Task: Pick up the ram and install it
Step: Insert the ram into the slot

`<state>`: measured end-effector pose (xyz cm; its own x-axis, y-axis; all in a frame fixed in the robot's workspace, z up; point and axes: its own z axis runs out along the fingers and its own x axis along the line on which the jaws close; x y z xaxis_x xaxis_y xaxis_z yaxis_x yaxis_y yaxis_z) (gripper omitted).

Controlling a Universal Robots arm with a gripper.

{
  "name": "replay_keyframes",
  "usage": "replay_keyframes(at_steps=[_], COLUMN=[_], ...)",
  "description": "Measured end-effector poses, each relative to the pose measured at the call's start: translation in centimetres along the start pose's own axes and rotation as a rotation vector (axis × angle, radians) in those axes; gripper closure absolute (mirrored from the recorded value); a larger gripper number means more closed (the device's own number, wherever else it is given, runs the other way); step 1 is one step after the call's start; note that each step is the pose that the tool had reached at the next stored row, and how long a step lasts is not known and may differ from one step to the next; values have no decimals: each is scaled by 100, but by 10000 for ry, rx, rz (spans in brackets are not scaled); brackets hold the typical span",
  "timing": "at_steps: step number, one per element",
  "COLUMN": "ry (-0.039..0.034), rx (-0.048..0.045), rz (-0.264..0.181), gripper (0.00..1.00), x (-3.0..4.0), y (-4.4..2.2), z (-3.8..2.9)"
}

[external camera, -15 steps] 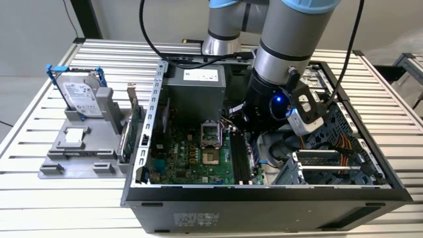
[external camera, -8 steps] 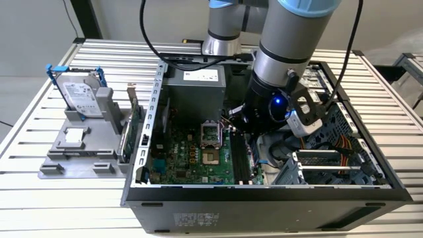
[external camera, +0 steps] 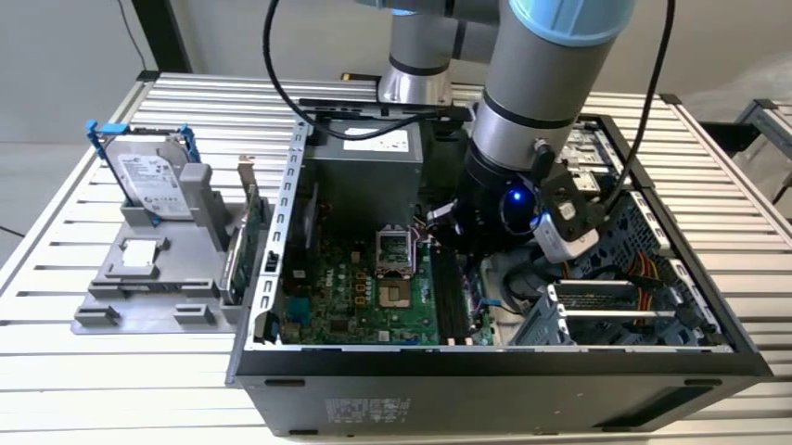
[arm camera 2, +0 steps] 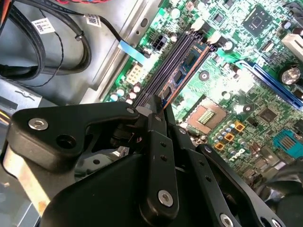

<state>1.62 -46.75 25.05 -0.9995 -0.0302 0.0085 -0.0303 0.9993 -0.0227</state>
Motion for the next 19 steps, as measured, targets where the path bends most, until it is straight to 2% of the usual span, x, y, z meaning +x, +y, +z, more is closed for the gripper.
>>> replay_keyframes(at_steps=[6, 11, 19], ry=[8, 8, 12], rx=[-2, -4, 4], rz=[366, 387, 518], gripper=[100, 100, 100], x=[-4, -5, -5], y=[-6, -12, -18], z=[42, 67, 159])
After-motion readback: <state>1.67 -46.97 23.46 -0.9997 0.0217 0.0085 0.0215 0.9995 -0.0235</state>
